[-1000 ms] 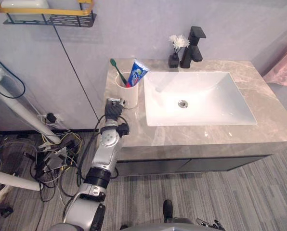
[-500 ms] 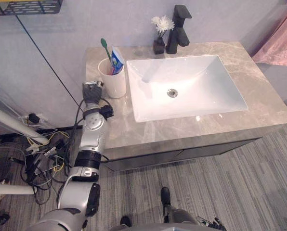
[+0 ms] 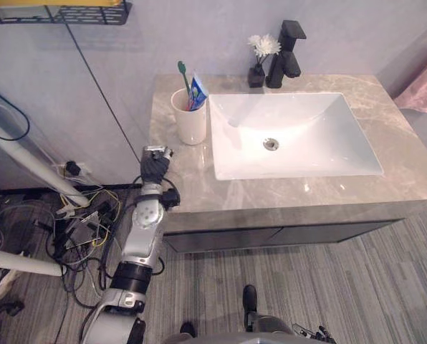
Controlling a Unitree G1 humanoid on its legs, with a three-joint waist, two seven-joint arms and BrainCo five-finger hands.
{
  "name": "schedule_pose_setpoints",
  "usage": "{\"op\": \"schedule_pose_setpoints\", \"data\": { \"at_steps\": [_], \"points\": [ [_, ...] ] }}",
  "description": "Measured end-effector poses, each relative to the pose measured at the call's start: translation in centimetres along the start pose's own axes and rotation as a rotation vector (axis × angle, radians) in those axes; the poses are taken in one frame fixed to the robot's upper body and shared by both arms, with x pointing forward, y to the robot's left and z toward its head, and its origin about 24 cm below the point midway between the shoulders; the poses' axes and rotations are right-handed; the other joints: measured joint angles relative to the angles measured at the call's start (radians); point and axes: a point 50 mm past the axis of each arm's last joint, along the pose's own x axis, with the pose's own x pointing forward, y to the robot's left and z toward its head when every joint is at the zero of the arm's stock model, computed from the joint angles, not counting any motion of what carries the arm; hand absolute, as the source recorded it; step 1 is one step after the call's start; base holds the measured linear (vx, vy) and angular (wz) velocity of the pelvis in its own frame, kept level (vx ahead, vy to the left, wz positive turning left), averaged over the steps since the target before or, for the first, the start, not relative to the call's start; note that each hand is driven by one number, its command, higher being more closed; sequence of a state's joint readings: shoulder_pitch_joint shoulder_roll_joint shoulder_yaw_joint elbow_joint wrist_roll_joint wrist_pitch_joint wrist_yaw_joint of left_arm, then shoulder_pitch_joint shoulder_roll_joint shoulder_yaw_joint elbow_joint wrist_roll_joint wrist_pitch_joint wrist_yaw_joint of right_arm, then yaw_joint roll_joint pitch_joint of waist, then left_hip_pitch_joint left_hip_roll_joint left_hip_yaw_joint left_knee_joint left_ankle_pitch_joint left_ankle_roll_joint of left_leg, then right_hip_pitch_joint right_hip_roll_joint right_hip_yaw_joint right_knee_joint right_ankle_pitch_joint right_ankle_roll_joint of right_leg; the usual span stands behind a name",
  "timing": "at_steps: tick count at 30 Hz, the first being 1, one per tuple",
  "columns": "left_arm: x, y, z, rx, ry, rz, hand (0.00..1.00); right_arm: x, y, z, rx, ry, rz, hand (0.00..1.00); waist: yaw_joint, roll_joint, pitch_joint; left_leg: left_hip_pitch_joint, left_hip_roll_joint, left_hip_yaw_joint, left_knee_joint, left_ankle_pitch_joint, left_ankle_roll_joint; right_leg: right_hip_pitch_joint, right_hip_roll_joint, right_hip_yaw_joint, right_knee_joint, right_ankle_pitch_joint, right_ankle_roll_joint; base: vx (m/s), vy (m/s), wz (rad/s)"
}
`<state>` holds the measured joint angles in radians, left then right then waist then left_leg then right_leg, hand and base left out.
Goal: Organize washtable
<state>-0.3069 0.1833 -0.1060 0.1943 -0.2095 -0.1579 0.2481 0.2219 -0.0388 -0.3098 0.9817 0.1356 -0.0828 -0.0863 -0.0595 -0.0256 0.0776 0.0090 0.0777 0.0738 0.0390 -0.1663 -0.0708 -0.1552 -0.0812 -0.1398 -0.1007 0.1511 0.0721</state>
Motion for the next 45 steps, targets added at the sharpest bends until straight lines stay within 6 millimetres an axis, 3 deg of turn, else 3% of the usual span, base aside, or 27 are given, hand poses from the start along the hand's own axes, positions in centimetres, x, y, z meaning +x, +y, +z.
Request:
{"op": "schedule_pose_setpoints", "data": {
  "at_steps": [4, 9, 16, 22, 31, 36, 45],
  "points": [
    [-0.7, -3.0, -0.5, -0.016, 0.016, -0.142, 1.0, 0.0, 0.1, 0.0, -0.004, 0.0, 0.003, 0.0, 0.001, 0.001, -0.002, 0.001, 0.003, -0.011, 0.001, 0.002, 0.001, 0.008, 0.0, -0.013, 0.0, -0.002, -0.003, -0.01, -0.01, 0.09],
    [-1.2, -4.6, -0.6, -0.019, 0.024, -0.222, 1.0, 0.0, 0.0, 0.0, -0.004, -0.001, 0.001, 0.0, -0.004, 0.004, -0.008, 0.001, 0.003, -0.011, 0.0, 0.002, 0.001, 0.008, 0.0, -0.014, 0.0, -0.002, -0.003, 0.0, 0.0, 0.0],
    [-1.2, -6.0, -0.8, -0.01, 0.033, -0.275, 1.0, 0.0, 0.0, 0.0, -0.004, -0.002, 0.0, 0.0, -0.012, 0.003, -0.01, 0.01, 0.003, -0.009, 0.001, 0.002, 0.001, 0.009, -0.001, -0.013, 0.0, -0.002, -0.003, 0.0, 0.0, 0.0],
    [0.0, -6.4, -0.7, -0.013, 0.043, -0.26, 1.0, 0.0, -0.1, 0.1, -0.004, -0.004, -0.003, 0.0, -0.016, 0.003, -0.011, 0.015, 0.003, 0.004, 0.002, 0.001, 0.0, 0.007, 0.002, -0.002, 0.0, -0.001, -0.002, -0.01, -0.001, -0.06],
    [2.6, -4.8, 0.3, -0.025, 0.026, -0.147, 1.0, 0.0, -0.1, 0.2, -0.005, -0.007, -0.003, 0.0, -0.024, 0.004, -0.011, 0.005, 0.003, 0.034, 0.0, 0.0, -0.001, -0.02, 0.007, 0.027, 0.0, 0.007, -0.004, 0.0, -0.001, -0.1],
    [4.0, -1.2, 1.1, -0.073, 0.015, 0.028, 1.0, 0.0, 0.0, 0.5, -0.005, -0.023, 0.004, 0.0, -0.039, 0.005, -0.009, -0.004, 0.003, 0.057, -0.001, -0.002, -0.003, -0.04, 0.009, 0.047, 0.0, 0.012, -0.003, 0.01, 0.002, -0.11],
    [5.7, 0.1, 2.8, -0.068, -0.035, 0.092, 1.0, 0.0, 0.2, 0.6, -0.019, -0.034, 0.016, 0.0, -0.038, -0.001, 0.002, -0.025, 0.003, 0.08, -0.004, -0.002, -0.003, -0.074, 0.015, 0.071, 0.0, 0.019, -0.004, 0.01, -0.002, -0.08]
  ]
}}
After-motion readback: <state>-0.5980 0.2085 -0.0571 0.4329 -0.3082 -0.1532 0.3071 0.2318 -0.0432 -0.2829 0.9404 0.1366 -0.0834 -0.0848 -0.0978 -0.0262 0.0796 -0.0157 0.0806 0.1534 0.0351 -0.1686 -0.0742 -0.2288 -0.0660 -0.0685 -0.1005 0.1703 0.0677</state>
